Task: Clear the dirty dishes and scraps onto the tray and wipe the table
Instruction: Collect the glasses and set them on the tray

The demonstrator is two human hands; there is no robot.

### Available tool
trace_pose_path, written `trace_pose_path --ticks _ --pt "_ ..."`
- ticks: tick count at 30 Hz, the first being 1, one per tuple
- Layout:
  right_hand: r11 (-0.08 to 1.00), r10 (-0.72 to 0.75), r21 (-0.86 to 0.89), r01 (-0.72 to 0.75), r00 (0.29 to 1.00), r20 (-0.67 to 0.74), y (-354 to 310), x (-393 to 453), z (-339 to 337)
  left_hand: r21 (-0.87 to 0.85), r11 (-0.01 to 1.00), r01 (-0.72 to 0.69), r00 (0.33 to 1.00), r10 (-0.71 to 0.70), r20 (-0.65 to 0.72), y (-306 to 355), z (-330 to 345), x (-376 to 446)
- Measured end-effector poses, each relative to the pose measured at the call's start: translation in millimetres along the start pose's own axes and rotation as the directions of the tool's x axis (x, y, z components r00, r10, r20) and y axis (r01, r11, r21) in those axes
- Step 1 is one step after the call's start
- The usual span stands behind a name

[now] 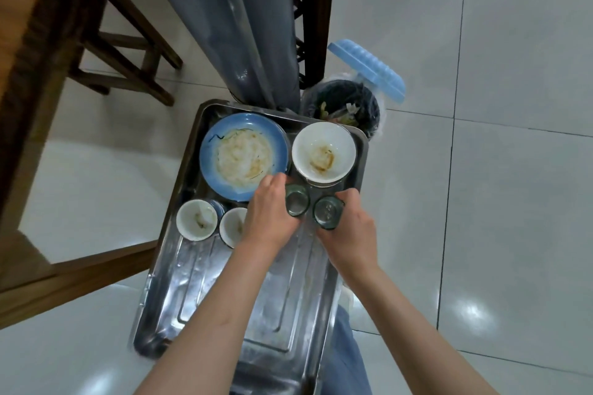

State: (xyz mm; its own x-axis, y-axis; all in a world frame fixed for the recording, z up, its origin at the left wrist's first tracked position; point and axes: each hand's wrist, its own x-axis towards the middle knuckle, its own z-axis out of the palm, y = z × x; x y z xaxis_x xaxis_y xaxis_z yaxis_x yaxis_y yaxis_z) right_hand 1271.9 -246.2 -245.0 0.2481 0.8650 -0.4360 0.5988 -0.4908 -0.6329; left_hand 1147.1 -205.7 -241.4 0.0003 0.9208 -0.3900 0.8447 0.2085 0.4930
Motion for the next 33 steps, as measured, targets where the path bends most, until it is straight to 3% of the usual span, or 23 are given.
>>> trace_pose_path --ticks 12,23,33 --pt "0.999 -0.007 -0.048 0.006 1.0 -0.017 15 15 14 0.126 0.991 -0.04 0.999 0.037 0.026 -10 19 15" --pt "0.999 0.007 -0.041 -0.009 0.999 -0.043 20 22 28 0.054 0.994 -0.097 0.995 0.098 -0.032 -14 23 20" --pt "1.0 0.025 -0.014 -0.026 0.998 -0.049 13 15 25 0.081 0.992 -0.095 0.995 0.095 0.01 -17 18 14"
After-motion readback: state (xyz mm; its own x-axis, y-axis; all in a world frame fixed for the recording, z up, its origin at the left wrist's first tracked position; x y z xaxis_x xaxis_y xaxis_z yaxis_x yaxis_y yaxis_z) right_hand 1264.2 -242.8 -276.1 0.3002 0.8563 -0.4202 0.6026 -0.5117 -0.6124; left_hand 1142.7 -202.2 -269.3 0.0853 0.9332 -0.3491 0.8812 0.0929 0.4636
